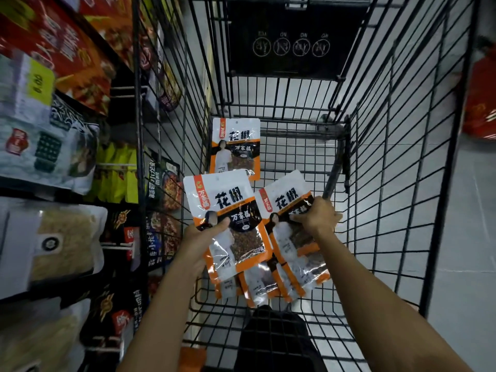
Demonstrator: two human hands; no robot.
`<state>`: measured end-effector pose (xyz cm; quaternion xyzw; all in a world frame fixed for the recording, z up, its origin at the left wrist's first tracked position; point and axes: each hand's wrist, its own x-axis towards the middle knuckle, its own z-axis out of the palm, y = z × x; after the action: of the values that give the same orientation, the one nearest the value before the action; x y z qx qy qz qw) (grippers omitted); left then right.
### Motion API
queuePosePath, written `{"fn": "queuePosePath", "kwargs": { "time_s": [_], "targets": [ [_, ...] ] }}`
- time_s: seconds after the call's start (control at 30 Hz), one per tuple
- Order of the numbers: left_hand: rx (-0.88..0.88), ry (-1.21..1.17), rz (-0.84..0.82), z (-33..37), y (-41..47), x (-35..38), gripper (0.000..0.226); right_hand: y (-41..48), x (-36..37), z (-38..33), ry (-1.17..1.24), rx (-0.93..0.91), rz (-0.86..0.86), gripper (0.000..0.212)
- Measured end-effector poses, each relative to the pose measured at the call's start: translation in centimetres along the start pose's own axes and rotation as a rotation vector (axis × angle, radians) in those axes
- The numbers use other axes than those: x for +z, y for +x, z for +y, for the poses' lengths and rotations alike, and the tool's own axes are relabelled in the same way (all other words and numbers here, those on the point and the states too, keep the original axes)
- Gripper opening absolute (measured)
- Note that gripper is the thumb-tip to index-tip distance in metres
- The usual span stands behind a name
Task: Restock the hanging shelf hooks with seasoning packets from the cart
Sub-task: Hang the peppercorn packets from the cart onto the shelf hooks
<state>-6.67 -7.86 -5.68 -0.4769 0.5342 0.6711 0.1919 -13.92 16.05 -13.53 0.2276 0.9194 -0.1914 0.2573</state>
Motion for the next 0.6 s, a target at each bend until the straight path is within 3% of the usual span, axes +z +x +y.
{"fn": "queuePosePath", "kwargs": {
  "time_s": [0.07,0.2,0.37,0.53,0.6],
  "targets": [
    [-0.001,-0.006,-0.006,0.3,-0.8,-0.1,0.046,-0.7,-0.8,0.2,0.175,0.005,-0.047,0.049],
    [0.019,0.038,0.018,0.8,-3.3,-0.1,0.041,-3.4,-3.1,0.6,0.413,-0.066,-0.133,0.043],
    [0.165,0.054,0.034,1.8,-8.5,-0.6,0.053,-8.0,-8.0,0.9,0.611,-0.12,-0.062,0.032],
    [0.396,0.144,0.045,3.4,-15.7,-1.7,0.026,-13.2,-15.1,0.4,0.794,-0.21,-0.11,0.023],
    [0.478,0.125,0.075,4.0,-19.1,-2.7,0.027,-15.6,-17.9,-0.1,0.867,-0.269,-0.174,0.018]
  ]
}}
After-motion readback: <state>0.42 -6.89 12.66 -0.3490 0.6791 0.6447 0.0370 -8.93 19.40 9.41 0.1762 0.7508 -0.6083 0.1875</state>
